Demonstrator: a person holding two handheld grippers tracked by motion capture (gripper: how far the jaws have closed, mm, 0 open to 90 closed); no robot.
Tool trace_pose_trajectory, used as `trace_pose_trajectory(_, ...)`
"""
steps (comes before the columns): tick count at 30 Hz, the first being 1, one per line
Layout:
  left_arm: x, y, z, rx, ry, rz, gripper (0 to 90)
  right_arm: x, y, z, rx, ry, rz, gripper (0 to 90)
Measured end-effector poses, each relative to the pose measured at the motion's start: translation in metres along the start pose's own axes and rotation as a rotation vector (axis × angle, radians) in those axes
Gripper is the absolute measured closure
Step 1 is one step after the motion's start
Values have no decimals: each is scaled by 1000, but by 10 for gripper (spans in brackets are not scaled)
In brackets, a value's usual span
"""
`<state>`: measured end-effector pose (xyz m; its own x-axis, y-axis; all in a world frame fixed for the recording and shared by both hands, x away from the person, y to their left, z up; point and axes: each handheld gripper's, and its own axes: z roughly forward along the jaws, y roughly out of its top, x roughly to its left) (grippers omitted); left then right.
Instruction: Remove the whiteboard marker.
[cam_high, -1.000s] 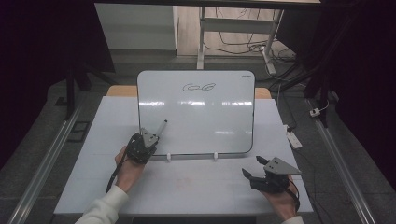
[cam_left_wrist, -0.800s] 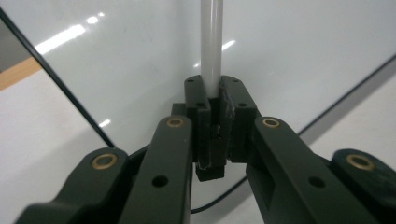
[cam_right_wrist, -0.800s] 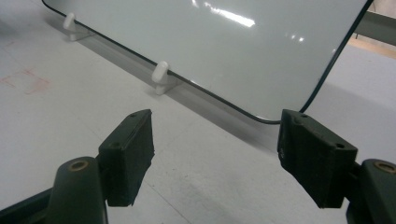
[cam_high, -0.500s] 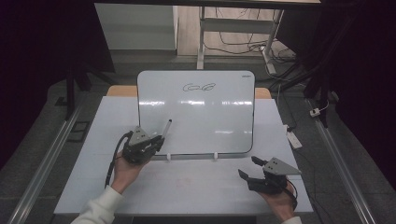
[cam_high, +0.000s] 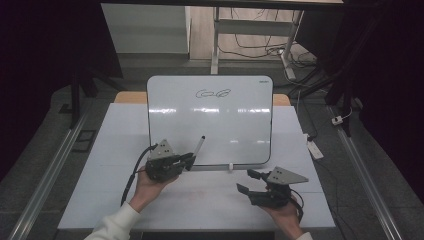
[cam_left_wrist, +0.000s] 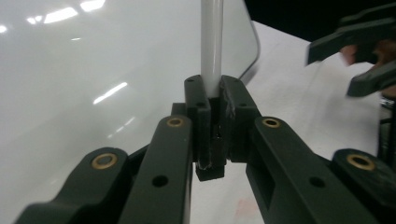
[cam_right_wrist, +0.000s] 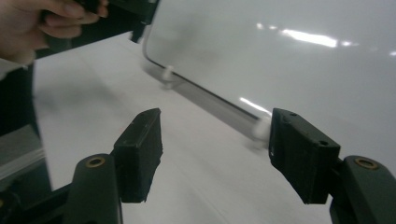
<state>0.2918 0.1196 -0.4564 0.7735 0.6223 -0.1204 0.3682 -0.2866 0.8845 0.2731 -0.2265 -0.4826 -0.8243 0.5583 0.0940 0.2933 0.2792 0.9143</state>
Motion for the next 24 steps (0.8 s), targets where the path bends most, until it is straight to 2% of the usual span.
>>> trace_pose_trajectory(3, -2, 0, 4, -4, -20, -3, 823, 8, 3, 15, 15, 38, 9, 363)
trace_pose_trajectory(6, -9, 1, 13, -8, -46, -1, 823, 16, 9, 30, 25, 54, 8, 379)
trace_pose_trajectory(10, -14, 3, 19, -8, -56, 10, 823, 21, 14, 43, 27, 62, 17, 406)
trace_pose_trajectory(11, -18, 4, 23, -10, -58, 17, 823, 23, 18, 50, 32, 52, 15, 425)
trace_pose_trajectory(19, -29, 6, 34, -21, -66, 38, 823, 22, 23, 58, 27, 43, 46, 474)
trace_pose_trajectory(22, -34, 6, 38, -7, -47, 80, 823, 22, 25, 55, 24, 34, 32, 475)
trace_pose_trajectory(24, -35, 5, 39, -1, -40, 88, 823, 19, 27, 49, 12, 32, 33, 475)
